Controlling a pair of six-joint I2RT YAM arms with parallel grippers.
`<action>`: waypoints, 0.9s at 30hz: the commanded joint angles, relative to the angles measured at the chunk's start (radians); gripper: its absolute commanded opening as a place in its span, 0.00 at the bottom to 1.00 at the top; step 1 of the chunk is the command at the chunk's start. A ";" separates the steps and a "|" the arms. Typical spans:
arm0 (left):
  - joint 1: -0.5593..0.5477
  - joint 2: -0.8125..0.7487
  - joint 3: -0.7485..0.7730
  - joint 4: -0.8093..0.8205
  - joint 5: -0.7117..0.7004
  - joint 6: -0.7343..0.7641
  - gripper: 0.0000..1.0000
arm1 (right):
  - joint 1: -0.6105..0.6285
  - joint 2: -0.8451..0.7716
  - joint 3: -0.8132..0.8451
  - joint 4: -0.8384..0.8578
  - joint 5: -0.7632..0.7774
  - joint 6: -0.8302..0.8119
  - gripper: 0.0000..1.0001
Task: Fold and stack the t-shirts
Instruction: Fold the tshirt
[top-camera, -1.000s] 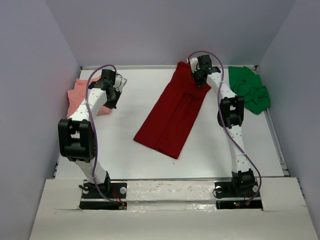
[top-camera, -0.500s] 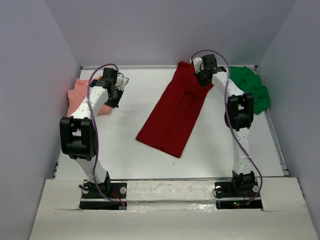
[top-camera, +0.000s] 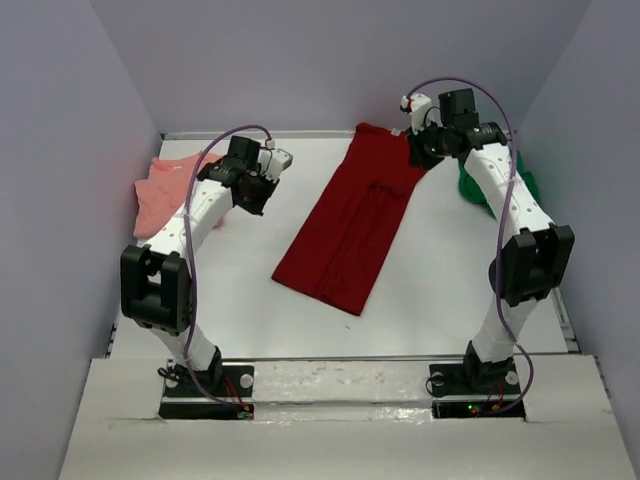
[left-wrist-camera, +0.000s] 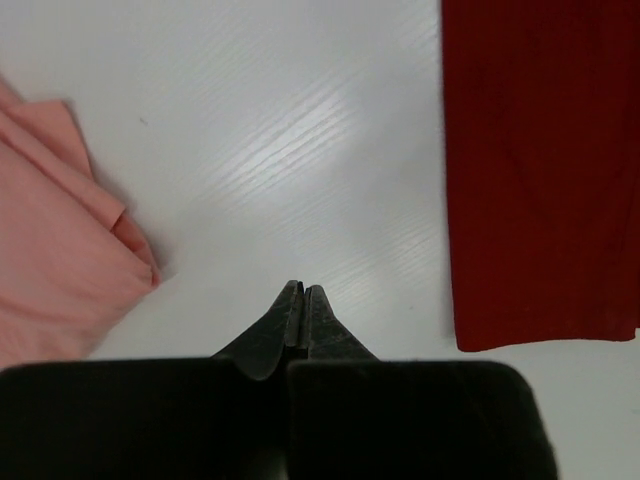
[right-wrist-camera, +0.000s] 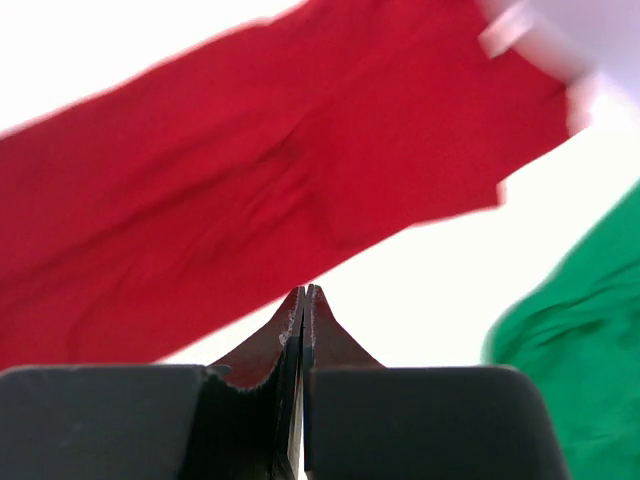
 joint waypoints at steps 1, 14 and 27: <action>-0.057 0.082 0.167 0.062 0.106 0.088 0.00 | 0.003 -0.047 -0.204 -0.164 -0.047 0.020 0.00; -0.139 0.685 0.940 0.026 0.298 0.214 0.00 | -0.137 -0.565 -0.826 -0.153 -0.100 -0.032 0.00; -0.177 0.858 0.981 0.269 0.423 0.161 0.00 | -0.245 -0.501 -0.730 -0.342 -0.280 -0.078 0.00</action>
